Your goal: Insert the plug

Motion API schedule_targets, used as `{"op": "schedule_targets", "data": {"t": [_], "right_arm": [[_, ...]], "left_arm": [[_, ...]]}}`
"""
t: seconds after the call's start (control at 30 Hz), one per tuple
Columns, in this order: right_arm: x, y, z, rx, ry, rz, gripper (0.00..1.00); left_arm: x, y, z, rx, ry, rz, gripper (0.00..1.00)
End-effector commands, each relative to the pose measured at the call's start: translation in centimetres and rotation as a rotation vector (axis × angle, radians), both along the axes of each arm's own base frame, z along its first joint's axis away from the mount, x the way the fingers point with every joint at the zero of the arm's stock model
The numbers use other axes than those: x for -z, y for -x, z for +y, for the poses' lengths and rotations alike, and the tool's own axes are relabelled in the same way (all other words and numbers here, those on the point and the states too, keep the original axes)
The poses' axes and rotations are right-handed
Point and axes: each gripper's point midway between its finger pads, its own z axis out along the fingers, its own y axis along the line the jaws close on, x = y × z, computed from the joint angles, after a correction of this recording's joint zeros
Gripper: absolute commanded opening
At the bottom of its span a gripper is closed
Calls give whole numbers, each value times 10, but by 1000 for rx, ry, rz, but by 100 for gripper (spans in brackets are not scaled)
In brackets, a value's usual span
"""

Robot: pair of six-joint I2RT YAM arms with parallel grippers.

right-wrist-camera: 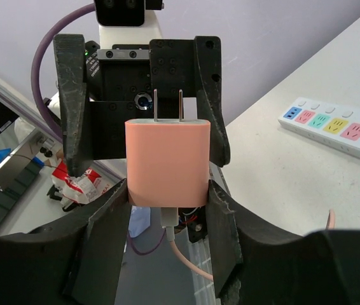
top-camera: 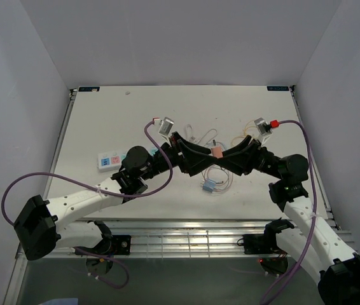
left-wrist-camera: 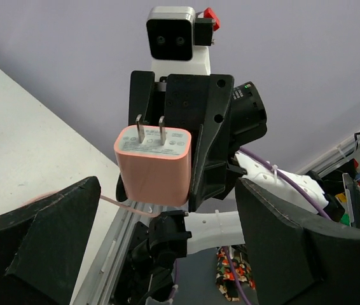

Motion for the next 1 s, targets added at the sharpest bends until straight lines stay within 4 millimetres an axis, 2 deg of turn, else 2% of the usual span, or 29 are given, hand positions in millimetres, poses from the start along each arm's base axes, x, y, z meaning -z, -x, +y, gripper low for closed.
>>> {"op": "schedule_targets", "data": {"t": [0.0,0.1,0.23,0.37,0.47,0.7,0.73,0.8,0.83,0.93,0.97], "right_arm": [[-10,5,1,-11,-15,-68,32],[-10,5,1,-7,-19,-66,32],[-13,6,2,-8,-25,-77,32],[-10,6,3,-12,-23,-68,33],[-9,6,4,-15,-23,-68,32],[0,6,7,-28,-6,-55,33],[1,6,7,-27,0,-56,35],[11,3,8,-14,41,-47,40],[13,1,9,-10,55,-45,41],[23,2,8,-5,111,-74,58],[28,3,7,-6,138,-60,70]], "left_arm": [[-15,0,6,-46,52,-54,98],[-14,-2,3,-52,49,-49,98],[-9,-2,-5,-47,38,-39,91],[-11,-3,-6,-64,48,-39,72],[-11,0,-9,-54,48,-47,64],[-10,-1,-12,-60,48,-44,33],[-9,-1,-12,-62,48,-42,18],[-8,-1,-11,-66,44,-47,1],[-7,-1,-11,-66,41,-51,0],[-7,2,-9,-64,20,-96,0],[-2,2,-9,-65,-8,-102,0]]}}
